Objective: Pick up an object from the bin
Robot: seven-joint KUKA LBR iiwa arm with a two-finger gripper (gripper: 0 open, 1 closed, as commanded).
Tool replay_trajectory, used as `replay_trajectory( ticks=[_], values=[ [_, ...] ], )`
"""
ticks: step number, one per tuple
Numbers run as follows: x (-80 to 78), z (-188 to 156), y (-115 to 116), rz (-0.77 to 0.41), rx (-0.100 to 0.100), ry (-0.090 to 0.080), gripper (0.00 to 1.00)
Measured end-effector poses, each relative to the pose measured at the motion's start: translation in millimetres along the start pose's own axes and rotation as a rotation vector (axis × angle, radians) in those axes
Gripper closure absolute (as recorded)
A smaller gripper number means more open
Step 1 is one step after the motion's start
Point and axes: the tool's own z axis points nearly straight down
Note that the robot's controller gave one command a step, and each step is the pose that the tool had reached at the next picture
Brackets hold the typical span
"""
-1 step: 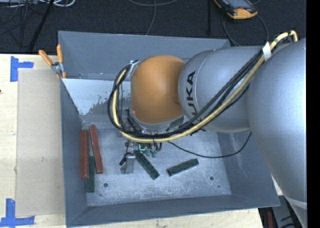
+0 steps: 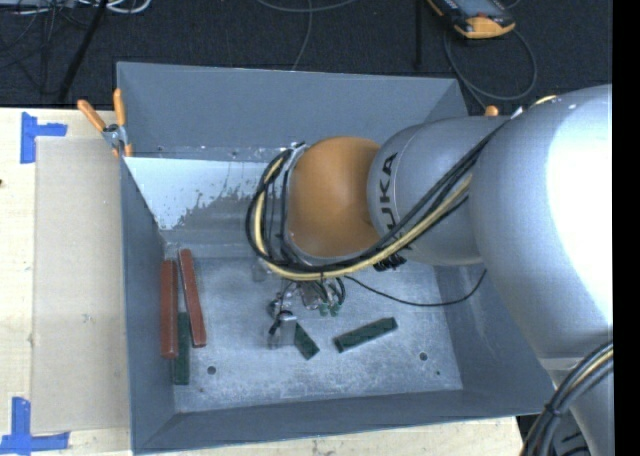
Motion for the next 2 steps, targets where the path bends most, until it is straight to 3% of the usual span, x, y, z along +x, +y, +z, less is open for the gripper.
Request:
replay_trajectory(
  ticks=[1,2],
  values=[
    [-30.9,-73,-79,-0.100,0.002,-0.015,0.00],
    [29.8,-6,-149,-0.161,-0.002,0.001,0.00]
  ],
)
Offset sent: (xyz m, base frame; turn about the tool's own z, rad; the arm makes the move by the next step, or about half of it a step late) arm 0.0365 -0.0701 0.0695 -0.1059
